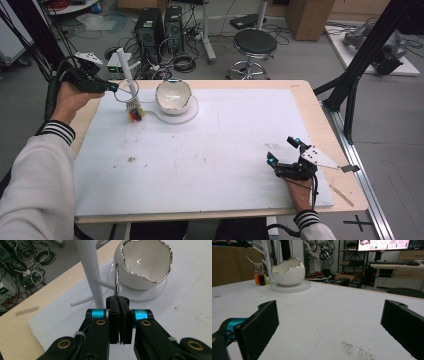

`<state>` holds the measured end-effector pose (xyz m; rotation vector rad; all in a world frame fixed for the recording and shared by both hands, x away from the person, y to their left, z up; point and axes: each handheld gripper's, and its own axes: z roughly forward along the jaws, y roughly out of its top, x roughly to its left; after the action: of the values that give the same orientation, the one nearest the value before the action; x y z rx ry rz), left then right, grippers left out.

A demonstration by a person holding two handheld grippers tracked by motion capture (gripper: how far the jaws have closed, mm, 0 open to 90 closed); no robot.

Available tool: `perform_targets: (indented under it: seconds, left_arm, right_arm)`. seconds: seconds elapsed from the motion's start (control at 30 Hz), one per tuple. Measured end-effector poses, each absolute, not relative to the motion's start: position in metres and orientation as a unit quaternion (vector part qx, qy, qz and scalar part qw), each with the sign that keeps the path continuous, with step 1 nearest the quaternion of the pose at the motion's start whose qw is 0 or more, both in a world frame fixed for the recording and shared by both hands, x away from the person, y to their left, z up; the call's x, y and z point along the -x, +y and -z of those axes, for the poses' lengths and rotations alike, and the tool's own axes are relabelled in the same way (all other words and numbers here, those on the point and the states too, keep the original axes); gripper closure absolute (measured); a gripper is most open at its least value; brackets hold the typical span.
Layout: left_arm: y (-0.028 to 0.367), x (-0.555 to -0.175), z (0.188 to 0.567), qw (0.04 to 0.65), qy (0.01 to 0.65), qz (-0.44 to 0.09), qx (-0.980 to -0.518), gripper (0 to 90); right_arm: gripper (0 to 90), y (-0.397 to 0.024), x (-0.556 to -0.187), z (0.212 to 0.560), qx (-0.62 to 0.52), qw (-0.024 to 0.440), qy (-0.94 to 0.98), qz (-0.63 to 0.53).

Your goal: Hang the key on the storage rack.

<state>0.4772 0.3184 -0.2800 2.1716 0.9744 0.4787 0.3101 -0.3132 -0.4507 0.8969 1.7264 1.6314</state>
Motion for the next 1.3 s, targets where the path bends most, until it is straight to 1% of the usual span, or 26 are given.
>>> perform_targets:
  seconds: [0.5,1.0,1.03,1.1,1.17,1.23,1.27,1.3]
  left_arm:
    - [0.316,-0.487,0.293,0.320,0.393,-0.188,-0.841,87.4]
    - [0.311,-0.484,0.296,0.301,0.407,-0.220,-0.834,85.9]
    - [0.311,-0.482,0.295,0.303,0.405,-0.227,-0.832,84.7]
    - [0.312,-0.475,0.292,0.315,0.399,-0.248,-0.824,74.4]
    - [0.315,-0.467,0.289,0.332,0.391,-0.268,-0.816,68.5]
    - [0.320,-0.459,0.286,0.352,0.387,-0.274,-0.807,57.1]
    - [0.323,-0.454,0.285,0.364,0.384,-0.275,-0.803,54.0]
    - [0.325,-0.450,0.284,0.369,0.386,-0.281,-0.797,48.3]
  right_arm:
    - [1.1,-0.313,-0.310,0.451,-0.340,0.295,0.649,-0.614]
    - [1.2,-0.313,-0.310,0.451,-0.338,0.296,0.649,-0.614]
    - [1.1,-0.313,-0.310,0.451,-0.338,0.297,0.649,-0.614]
    - [1.1,-0.313,-0.310,0.451,-0.337,0.296,0.649,-0.614]
    - [1.2,-0.313,-0.310,0.451,-0.337,0.296,0.649,-0.614]
    - [1.1,-0.313,-0.310,0.451,-0.339,0.294,0.649,-0.614]
    - [1.1,-0.314,-0.310,0.451,-0.339,0.292,0.649,-0.615]
    - [1.1,-0.314,-0.310,0.451,-0.342,0.290,0.648,-0.615]
